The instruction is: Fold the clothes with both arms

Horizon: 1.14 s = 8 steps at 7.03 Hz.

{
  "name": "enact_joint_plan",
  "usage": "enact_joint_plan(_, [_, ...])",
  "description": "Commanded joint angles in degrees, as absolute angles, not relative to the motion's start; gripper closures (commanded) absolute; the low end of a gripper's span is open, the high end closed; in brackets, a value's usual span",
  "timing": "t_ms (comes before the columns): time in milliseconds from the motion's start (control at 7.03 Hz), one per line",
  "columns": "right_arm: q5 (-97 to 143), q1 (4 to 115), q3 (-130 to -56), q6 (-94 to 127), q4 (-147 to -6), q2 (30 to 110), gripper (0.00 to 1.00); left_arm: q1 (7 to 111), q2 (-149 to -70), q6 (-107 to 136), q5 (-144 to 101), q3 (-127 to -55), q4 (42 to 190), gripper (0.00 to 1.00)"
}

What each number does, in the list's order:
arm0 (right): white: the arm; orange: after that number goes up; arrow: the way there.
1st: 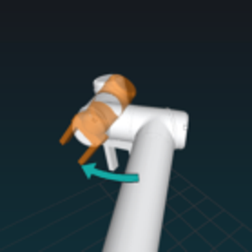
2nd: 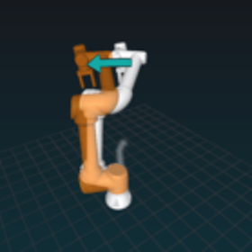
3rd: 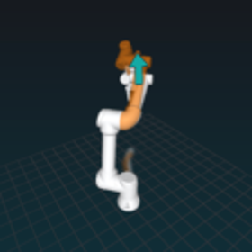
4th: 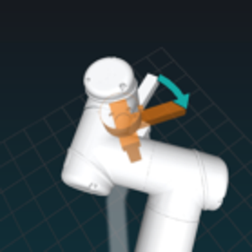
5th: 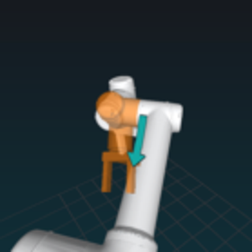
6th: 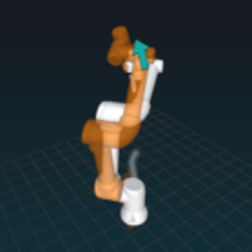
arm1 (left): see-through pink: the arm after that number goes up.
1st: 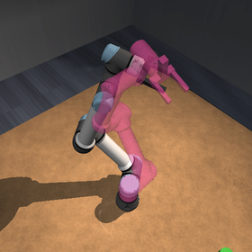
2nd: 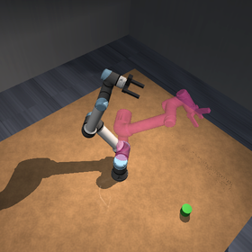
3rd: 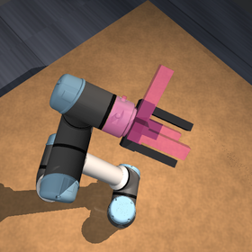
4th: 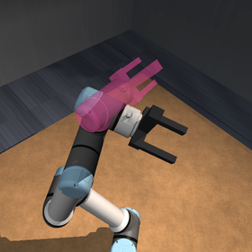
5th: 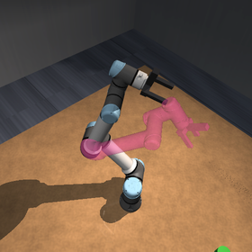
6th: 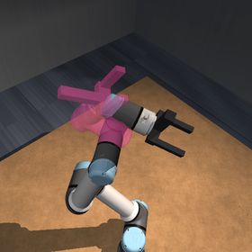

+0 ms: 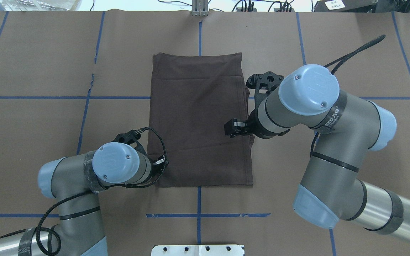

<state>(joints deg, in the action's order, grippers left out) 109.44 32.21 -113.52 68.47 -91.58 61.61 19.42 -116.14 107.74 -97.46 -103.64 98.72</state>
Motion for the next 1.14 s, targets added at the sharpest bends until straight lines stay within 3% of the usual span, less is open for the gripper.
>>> enact_joint_plan(0, [109.9, 32.4, -113.6, 68.5, -91.6, 61.6, 0.0, 19.4, -116.1, 107.4, -97.5, -103.7, 97.1, 0.39])
enact_joint_plan(427, [110.0, 32.4, -113.6, 68.5, -91.6, 61.7, 0.0, 18.7, -116.2, 107.5, -97.5, -104.8, 95.4, 0.39])
enact_joint_plan(569, [110.5, 32.7, -113.6, 68.5, -91.6, 61.7, 0.0, 18.6, -116.2, 107.5, -97.5, -105.4, 95.0, 0.42])
enact_joint_plan(711, [110.5, 32.7, -113.6, 68.5, -91.6, 61.7, 0.0, 18.2, -116.2, 107.5, -97.5, -105.4, 95.0, 0.55])
enact_joint_plan(995, [110.7, 33.0, -113.6, 68.5, -91.7, 61.7, 0.0, 17.8, -116.2, 107.5, -97.5, -105.3, 95.0, 0.55])
